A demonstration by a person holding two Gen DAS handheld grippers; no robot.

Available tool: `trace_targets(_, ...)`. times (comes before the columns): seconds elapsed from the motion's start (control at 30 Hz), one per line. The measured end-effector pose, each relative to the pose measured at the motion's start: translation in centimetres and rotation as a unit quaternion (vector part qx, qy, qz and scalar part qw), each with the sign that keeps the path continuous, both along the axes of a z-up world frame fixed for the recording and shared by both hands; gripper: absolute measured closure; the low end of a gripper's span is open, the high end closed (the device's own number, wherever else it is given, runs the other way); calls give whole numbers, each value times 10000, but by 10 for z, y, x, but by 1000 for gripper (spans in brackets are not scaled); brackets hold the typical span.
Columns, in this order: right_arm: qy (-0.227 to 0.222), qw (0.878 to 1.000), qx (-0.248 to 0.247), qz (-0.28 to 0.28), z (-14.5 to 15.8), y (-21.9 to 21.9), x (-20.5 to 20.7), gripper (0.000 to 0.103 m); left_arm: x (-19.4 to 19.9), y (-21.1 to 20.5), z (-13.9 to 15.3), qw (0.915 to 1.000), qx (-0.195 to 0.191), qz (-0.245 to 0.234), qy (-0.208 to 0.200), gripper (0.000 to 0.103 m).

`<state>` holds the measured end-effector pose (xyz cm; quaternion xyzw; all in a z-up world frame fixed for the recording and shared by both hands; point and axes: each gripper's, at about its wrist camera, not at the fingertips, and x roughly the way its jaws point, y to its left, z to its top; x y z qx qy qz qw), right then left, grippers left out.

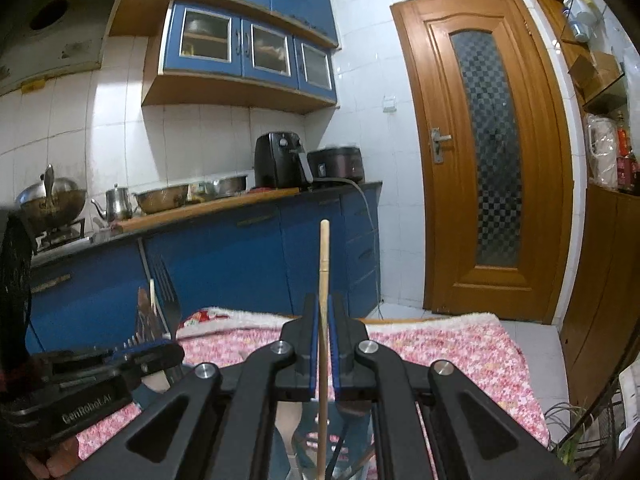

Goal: Organize utensils
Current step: 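Lift the fork and chopstick and carry them above the blue holder, then lower the fork and chopstick into the holder and open both tools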

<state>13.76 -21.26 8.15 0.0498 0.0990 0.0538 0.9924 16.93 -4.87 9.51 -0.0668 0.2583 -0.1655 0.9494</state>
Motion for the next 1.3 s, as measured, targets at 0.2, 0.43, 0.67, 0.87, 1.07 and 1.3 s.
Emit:
trace_targets(0.2,-328,9993,-127,-101,11,5,4,97,-1,-3,-1,10000,44,-5,-25,101)
trace_targets(0.43,-77,9998,-195,-67,-10,10,8,97,0,-4,-7,9999,38,-50,101,101)
trace_targets(0.67,350,9982,370,306,-18,-3,-1,72,-1,-1,-9,9993,-59,-142,337,100)
trace_targets(0.87,357,9976,381,451,-9,-1,-20,71,-15,0,1,9996,-14,-164,215,79)
trace_targets(1.07,298,9974,347,565,6,7,-43,70,-36,4,15,9998,92,-163,107,75)
trace_targets(1.3,639,9944,410,740,3,21,-70,69,-65,18,19,9996,229,25,136,74)
